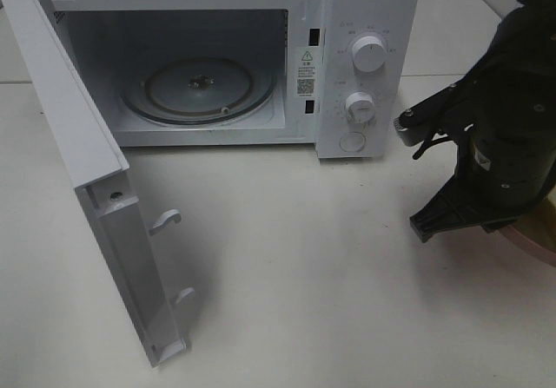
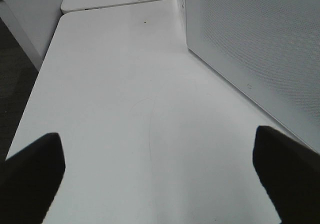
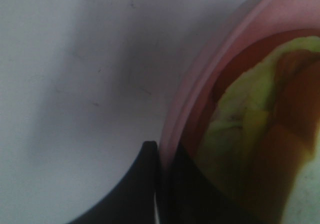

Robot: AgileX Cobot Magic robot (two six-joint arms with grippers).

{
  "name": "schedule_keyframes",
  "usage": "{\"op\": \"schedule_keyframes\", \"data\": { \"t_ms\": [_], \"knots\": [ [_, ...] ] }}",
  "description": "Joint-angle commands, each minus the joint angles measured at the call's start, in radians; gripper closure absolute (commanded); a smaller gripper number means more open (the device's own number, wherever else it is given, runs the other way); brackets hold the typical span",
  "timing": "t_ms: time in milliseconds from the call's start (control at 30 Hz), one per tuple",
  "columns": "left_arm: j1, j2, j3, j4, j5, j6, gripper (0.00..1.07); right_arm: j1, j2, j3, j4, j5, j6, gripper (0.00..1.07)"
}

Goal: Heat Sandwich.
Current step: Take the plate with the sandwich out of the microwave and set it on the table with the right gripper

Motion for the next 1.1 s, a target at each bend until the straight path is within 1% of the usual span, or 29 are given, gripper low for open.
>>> {"op": "schedule_keyframes", "data": {
  "t_ms": [33, 67, 167, 200, 300, 500, 667, 1100],
  "knots": [
    [-0.003, -0.027, 0.003, 0.003, -0.007, -0.007, 0.09, -0.049, -0.001, -0.005, -0.037, -0.016, 0.009, 1.06],
    [-0.003, -0.027, 0.003, 0.003, -0.007, -0.007, 0.09, -0.049, -0.001, -0.005, -0.037, -0.016, 0.009, 1.06],
    [-0.003, -0.027, 0.003, 0.003, -0.007, -0.007, 0.09, -0.102, 0.022, -0.005, -0.039, -0.026, 0.009, 1.06],
    [-0.003, -0.027, 0.003, 0.003, -0.007, -0.007, 0.09, -0.102, 0.022, -0.005, -0.039, -0.026, 0.009, 1.06],
    [-0.003, -0.027, 0.003, 0.003, -0.007, -0.007, 0.09, -0.143, 0.064, -0.005, -0.039, -0.031, 0.008, 1.06],
    [-0.003, -0.027, 0.003, 0.003, -0.007, -0.007, 0.09, -0.181, 0.119, -0.005, -0.039, -0.063, 0.009, 1.06],
    [-0.003, -0.027, 0.003, 0.003, -0.007, -0.007, 0.09, -0.202, 0.162, -0.004, -0.041, -0.088, 0.031, 1.06],
    [-0.003, -0.027, 0.003, 0.003, -0.007, -0.007, 0.09, -0.204, 0.276, -0.004, -0.047, -0.134, 0.044, 1.03]
  ]
}}
